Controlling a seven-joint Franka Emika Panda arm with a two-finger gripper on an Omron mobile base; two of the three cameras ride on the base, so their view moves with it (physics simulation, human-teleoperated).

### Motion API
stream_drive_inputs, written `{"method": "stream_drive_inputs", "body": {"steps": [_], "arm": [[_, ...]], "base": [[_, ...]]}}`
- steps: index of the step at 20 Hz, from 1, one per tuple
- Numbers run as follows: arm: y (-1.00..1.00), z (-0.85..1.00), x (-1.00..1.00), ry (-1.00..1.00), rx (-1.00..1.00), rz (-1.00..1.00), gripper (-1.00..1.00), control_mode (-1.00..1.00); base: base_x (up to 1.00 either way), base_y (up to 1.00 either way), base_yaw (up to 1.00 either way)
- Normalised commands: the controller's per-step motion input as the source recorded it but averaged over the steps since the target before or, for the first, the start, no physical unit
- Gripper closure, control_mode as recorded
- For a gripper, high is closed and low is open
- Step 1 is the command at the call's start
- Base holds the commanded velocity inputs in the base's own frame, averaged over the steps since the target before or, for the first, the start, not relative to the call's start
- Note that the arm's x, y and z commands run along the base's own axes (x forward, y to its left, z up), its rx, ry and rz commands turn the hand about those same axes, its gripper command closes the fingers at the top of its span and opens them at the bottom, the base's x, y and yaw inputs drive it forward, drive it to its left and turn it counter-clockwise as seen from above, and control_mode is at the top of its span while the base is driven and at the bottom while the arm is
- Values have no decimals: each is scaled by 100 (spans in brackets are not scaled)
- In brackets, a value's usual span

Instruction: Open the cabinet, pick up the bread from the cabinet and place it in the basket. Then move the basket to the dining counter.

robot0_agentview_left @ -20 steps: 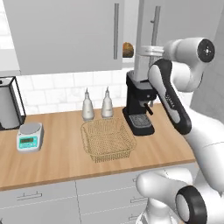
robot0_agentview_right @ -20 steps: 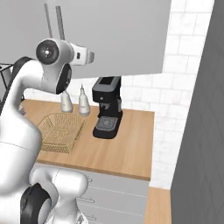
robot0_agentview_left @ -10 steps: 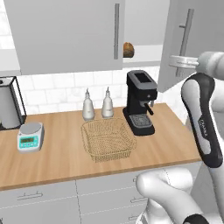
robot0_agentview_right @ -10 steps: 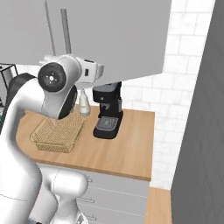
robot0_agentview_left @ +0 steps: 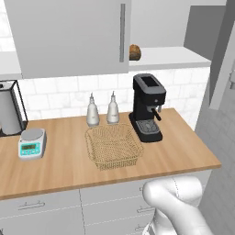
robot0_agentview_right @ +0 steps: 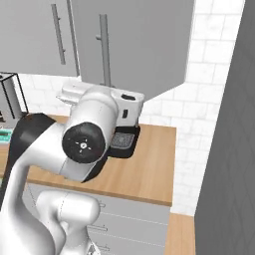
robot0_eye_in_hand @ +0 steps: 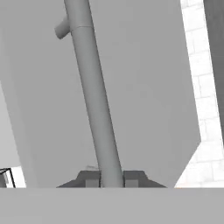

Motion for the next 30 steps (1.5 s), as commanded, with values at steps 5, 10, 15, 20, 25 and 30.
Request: {"method": "stream_drive_inputs", "body": {"steps": [5,10,15,20,25,30], "arm": [[6,27,-100,-31,27,-5,100,-100],[93,-1,-74,-24,18,-16,100,-100],[100,-5,-9,-3,10,-12,100,-100],[100,0,71,0,0,-14,100,-100],[42,-10,100,13,-11,-31,100,-100],[0,-10,100,21,-6,-40,100,-100]], "base": [[0,0,0],[0,0,0],[0,0,0],[0,0,0],[0,0,0],[0,0,0]]}}
